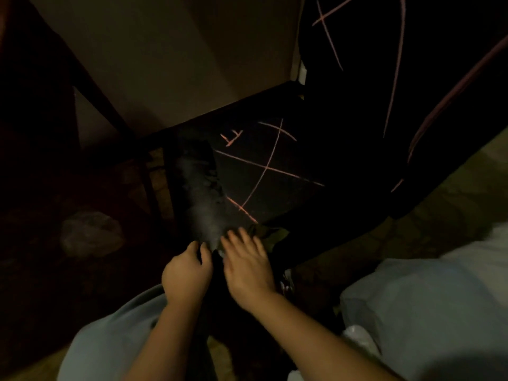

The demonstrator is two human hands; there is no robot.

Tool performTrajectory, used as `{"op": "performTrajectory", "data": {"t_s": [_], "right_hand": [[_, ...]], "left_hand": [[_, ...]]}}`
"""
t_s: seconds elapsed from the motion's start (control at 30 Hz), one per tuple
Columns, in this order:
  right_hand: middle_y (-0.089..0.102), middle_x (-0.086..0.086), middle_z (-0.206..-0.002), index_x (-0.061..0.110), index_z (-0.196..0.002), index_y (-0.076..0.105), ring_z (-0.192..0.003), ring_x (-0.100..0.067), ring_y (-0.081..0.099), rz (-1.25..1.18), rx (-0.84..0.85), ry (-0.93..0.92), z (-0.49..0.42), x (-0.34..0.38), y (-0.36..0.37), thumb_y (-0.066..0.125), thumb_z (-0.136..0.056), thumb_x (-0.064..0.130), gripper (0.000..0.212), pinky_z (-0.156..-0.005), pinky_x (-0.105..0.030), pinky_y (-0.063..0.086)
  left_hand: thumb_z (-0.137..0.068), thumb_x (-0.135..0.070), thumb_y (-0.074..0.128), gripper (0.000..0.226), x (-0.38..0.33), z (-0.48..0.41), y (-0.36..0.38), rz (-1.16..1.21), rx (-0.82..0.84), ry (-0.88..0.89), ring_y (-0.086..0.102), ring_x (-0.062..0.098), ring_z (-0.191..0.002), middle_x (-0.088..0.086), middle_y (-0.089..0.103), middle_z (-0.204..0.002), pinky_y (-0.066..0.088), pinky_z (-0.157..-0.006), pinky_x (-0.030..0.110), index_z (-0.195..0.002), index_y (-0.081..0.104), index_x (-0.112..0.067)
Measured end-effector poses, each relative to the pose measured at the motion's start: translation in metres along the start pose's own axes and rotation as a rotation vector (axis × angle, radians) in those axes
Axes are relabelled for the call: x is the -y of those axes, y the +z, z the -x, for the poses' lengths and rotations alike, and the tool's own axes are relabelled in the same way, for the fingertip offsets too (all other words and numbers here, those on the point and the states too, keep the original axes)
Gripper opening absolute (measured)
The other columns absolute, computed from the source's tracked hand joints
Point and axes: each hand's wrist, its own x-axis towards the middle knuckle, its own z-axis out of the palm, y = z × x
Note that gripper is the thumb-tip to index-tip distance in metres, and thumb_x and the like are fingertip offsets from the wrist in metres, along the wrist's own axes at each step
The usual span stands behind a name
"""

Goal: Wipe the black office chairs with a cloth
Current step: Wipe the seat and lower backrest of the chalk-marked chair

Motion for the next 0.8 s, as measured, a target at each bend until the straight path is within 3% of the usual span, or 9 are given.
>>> {"op": "performTrajectory", "data": {"t_s": [0.1,0.2,0.27,0.4,0.5,0.63,0.8], "right_hand": [[0.057,0.005,-0.137,0.023,-0.129,0.061,-0.132,-0.019,0.048,0.031,0.055,-0.117,-0.003,0.01,0.006,0.03,-0.083,0.032,0.056,-0.11,-0.041,0.035],[0.057,0.007,-0.136,0.025,-0.128,0.061,-0.132,-0.016,0.047,0.08,0.038,-0.189,0.003,-0.015,-0.001,0.035,-0.087,0.033,0.05,-0.109,-0.039,0.035],[0.055,0.006,-0.139,0.025,-0.132,0.058,-0.134,-0.016,0.044,0.084,0.007,-0.183,0.007,-0.042,-0.005,0.038,-0.088,0.033,0.049,-0.112,-0.037,0.029],[0.046,0.001,-0.147,0.022,-0.142,0.047,-0.142,-0.02,0.033,0.037,-0.1,0.029,0.008,-0.099,-0.025,0.026,-0.093,0.037,0.055,-0.115,-0.036,0.02],[0.039,-0.002,-0.152,0.02,-0.146,0.041,-0.145,-0.021,0.025,0.039,-0.142,0.143,-0.004,-0.138,-0.046,0.018,-0.095,0.039,0.059,-0.117,-0.038,0.018],[0.035,-0.008,-0.154,0.015,-0.148,0.038,-0.146,-0.024,0.021,0.049,-0.211,0.272,-0.031,-0.179,-0.068,0.022,-0.097,0.034,0.057,-0.119,-0.042,0.018],[0.024,-0.007,-0.158,0.017,-0.152,0.027,-0.148,-0.023,0.012,0.09,-0.217,0.399,-0.06,-0.206,-0.082,0.028,-0.105,0.029,0.049,-0.12,-0.04,0.012]], "left_hand": [[-0.098,-0.028,0.043,0.028,-0.004,0.001,0.002,0.068,-0.037,-0.047,0.064,0.031,-0.069,0.011,0.067,-0.075,0.051,-0.059,0.037,-0.093,0.064,-0.011],[-0.099,-0.029,0.042,0.03,-0.01,0.001,0.005,0.08,-0.018,-0.096,0.066,0.034,-0.082,0.015,0.07,-0.09,0.046,-0.06,0.032,-0.119,0.058,-0.013],[-0.099,-0.029,0.044,0.032,-0.015,-0.001,0.009,0.062,-0.003,-0.084,0.066,0.032,-0.086,0.013,0.07,-0.096,0.041,-0.061,0.03,-0.126,0.054,-0.016],[-0.094,-0.021,0.053,0.031,-0.019,-0.008,0.021,0.151,-0.031,0.018,0.057,0.027,-0.105,0.01,0.06,-0.114,0.042,-0.071,0.031,-0.125,0.056,-0.014],[-0.093,-0.02,0.055,0.041,-0.022,-0.011,0.03,0.159,-0.029,0.032,0.044,0.023,-0.124,0.007,0.048,-0.134,0.045,-0.09,0.034,-0.134,0.05,-0.014],[-0.094,-0.027,0.055,0.056,-0.023,-0.016,0.038,0.144,-0.016,0.058,0.026,0.021,-0.143,0.005,0.028,-0.156,0.028,-0.114,0.038,-0.146,0.037,-0.015],[-0.096,-0.031,0.051,0.06,-0.025,-0.019,0.041,0.09,0.01,0.101,0.015,0.021,-0.147,0.005,0.019,-0.16,0.02,-0.119,0.042,-0.15,0.028,-0.014]]}}
